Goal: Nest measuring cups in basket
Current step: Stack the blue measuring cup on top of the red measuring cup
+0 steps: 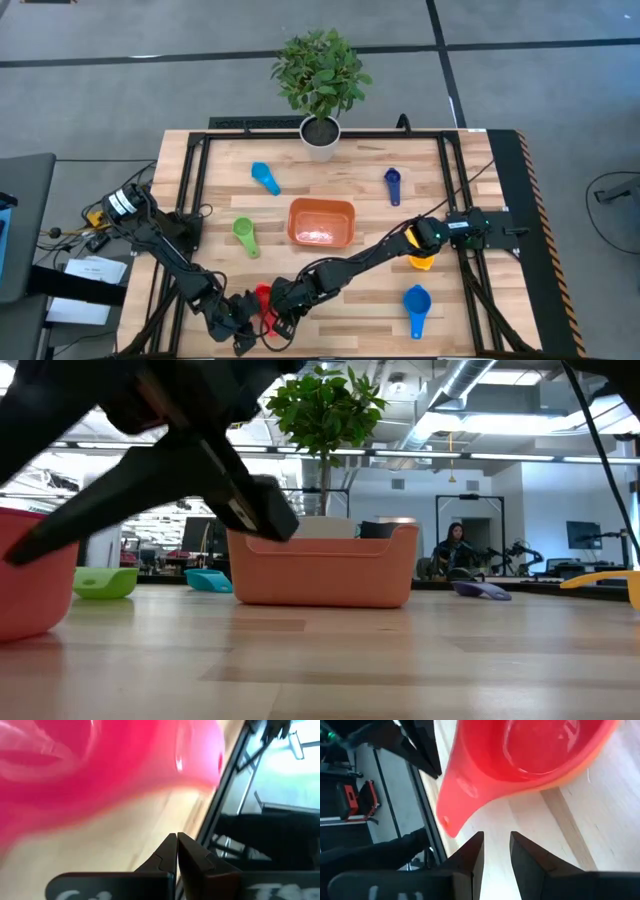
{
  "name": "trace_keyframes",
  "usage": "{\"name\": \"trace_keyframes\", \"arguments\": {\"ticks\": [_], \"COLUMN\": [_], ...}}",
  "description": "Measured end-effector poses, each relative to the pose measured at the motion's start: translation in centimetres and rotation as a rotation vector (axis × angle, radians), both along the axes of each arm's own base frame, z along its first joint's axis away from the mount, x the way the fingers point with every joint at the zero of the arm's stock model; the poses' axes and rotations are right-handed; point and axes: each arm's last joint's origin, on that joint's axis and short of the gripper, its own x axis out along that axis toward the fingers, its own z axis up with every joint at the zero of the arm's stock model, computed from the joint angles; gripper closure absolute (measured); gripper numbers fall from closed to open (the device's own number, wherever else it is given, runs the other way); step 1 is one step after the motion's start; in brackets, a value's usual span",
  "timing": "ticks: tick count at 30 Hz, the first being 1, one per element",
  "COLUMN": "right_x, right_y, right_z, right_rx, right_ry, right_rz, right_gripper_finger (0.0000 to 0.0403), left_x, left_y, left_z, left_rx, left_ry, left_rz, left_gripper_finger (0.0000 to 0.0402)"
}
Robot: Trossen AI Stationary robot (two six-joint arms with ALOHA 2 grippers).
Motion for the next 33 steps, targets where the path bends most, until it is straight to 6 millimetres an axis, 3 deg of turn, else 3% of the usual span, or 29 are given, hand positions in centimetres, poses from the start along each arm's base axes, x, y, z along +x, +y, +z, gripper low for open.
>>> {"name": "trace_keyframes", "arguments": {"ticks": [6,11,17,24,28,33], "right_x": [-0.5,-1.5,-3.5,-8.4,-11.3,-13.9], "right_y": [-0.8,-2.1,-4.6,-6.6,-7.5,-7.7], "right_z": [2.2,5.7,11.5,17.1,18.2,17.4], "right_rx": [-0.035,-0.084,-0.177,-0.432,-0.529,-0.646], "right_ry": [-0.015,-0.051,-0.136,-0.106,0.038,0.277], "right_rz": [0.034,0.088,0.146,0.162,0.195,0.217], "right_gripper_finger": [0.0285,0.0285,0.0285,0.0285,0.0285,0.0285], "left_x": [-1.4,-3.0,-5.1,-5.9,-5.1,-2.9], "left_y": [-0.2,1.3,5.5,10.5,12.2,13.3], "left_z": [1.7,4.7,8.5,10.5,11.7,12.9], "left_rx": [-0.021,0.006,0.081,0.184,0.229,0.331], "left_ry": [-0.013,-0.030,-0.055,-0.064,-0.193,-0.368], "left_rz": [-0.005,0.046,0.222,0.401,0.476,0.498], "left_gripper_finger": [0.0401,0.0401,0.0402,0.0401,0.0401,0.0401]}}
